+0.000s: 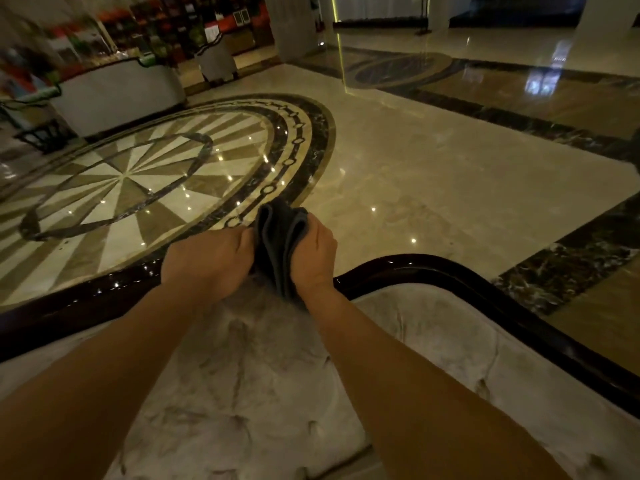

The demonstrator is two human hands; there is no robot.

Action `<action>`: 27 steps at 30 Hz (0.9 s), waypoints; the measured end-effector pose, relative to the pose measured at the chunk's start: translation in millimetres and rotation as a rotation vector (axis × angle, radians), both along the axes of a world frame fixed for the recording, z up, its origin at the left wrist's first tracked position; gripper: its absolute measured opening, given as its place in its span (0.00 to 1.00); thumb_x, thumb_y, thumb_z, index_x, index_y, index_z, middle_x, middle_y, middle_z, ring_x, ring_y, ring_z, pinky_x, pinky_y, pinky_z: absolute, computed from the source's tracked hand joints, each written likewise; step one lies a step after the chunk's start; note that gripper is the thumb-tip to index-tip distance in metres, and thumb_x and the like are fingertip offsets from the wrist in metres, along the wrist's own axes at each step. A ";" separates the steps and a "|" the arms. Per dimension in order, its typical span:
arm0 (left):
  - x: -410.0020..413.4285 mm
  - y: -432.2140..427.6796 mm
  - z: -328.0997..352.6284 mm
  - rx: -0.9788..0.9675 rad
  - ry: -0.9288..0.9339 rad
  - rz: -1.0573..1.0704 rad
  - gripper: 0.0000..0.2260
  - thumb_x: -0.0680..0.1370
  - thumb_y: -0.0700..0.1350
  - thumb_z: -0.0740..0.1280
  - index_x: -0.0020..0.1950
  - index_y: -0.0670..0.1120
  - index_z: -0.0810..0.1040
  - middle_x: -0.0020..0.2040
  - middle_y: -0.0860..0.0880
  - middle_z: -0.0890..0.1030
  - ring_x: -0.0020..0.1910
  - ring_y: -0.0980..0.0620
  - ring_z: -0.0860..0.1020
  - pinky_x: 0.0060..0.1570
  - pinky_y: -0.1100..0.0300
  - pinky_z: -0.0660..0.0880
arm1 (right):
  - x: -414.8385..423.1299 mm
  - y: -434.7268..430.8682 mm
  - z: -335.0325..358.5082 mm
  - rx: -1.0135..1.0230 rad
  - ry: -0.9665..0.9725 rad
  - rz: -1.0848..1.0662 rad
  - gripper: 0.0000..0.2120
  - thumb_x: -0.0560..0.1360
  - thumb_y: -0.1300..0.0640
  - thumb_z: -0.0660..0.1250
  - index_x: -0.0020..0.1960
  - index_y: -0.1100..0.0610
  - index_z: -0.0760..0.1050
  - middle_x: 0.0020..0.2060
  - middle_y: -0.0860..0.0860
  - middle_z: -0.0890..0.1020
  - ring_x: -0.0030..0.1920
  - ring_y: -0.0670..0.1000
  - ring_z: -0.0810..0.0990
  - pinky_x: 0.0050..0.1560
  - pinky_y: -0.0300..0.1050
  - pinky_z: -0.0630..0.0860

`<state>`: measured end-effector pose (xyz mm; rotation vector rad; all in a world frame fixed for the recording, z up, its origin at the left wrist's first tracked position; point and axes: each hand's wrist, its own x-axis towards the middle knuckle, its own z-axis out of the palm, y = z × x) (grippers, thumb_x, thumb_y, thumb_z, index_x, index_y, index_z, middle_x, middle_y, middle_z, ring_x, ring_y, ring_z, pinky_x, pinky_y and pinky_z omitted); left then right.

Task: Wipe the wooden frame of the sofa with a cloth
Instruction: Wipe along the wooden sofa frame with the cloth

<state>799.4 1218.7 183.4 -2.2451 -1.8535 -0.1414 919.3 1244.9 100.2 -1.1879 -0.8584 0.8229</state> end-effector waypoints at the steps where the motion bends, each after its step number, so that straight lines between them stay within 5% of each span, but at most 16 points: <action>1: 1.1 -0.1 -1.2 0.008 -0.009 0.014 0.22 0.81 0.58 0.44 0.51 0.52 0.77 0.47 0.45 0.82 0.44 0.42 0.79 0.43 0.50 0.68 | -2.9 0.1 -0.8 -0.035 0.081 0.006 0.17 0.83 0.56 0.52 0.45 0.59 0.77 0.42 0.58 0.81 0.43 0.56 0.78 0.50 0.59 0.76; 7: 0.7 0.3 -2.0 0.004 -0.003 0.011 0.23 0.79 0.60 0.42 0.49 0.56 0.75 0.39 0.53 0.77 0.37 0.50 0.73 0.37 0.54 0.65 | -2.6 -11.8 -16.8 -0.145 0.006 0.097 0.15 0.83 0.59 0.51 0.62 0.63 0.73 0.55 0.61 0.78 0.58 0.65 0.76 0.57 0.52 0.71; 12: -0.9 -0.2 -1.0 0.014 0.042 0.010 0.19 0.77 0.59 0.41 0.43 0.57 0.69 0.32 0.56 0.70 0.30 0.56 0.66 0.30 0.58 0.57 | 23.6 -26.6 -64.1 -0.185 -0.712 0.273 0.10 0.79 0.61 0.61 0.56 0.65 0.76 0.50 0.64 0.83 0.50 0.64 0.81 0.49 0.52 0.75; 16: -0.4 0.2 -2.1 -0.003 0.035 0.010 0.17 0.79 0.57 0.43 0.42 0.56 0.70 0.32 0.56 0.71 0.31 0.55 0.68 0.33 0.56 0.62 | 69.4 -20.6 -79.9 -0.127 -1.125 0.409 0.13 0.80 0.55 0.56 0.59 0.58 0.75 0.54 0.56 0.80 0.56 0.58 0.76 0.59 0.47 0.68; 21: 18.7 -4.5 8.9 -0.162 0.081 0.032 0.12 0.81 0.52 0.50 0.44 0.52 0.70 0.39 0.50 0.75 0.41 0.48 0.74 0.50 0.44 0.72 | 108.4 -5.3 -74.6 -0.130 -1.459 0.405 0.17 0.81 0.51 0.50 0.57 0.57 0.74 0.54 0.56 0.80 0.57 0.57 0.73 0.66 0.51 0.64; 27: 102.2 -13.1 -22.4 -0.034 0.099 -0.214 0.17 0.82 0.49 0.53 0.65 0.44 0.73 0.63 0.42 0.77 0.63 0.42 0.73 0.65 0.45 0.70 | 142.7 4.1 -78.6 -0.060 -1.575 0.342 0.16 0.82 0.51 0.51 0.55 0.58 0.73 0.51 0.58 0.81 0.52 0.60 0.76 0.61 0.54 0.68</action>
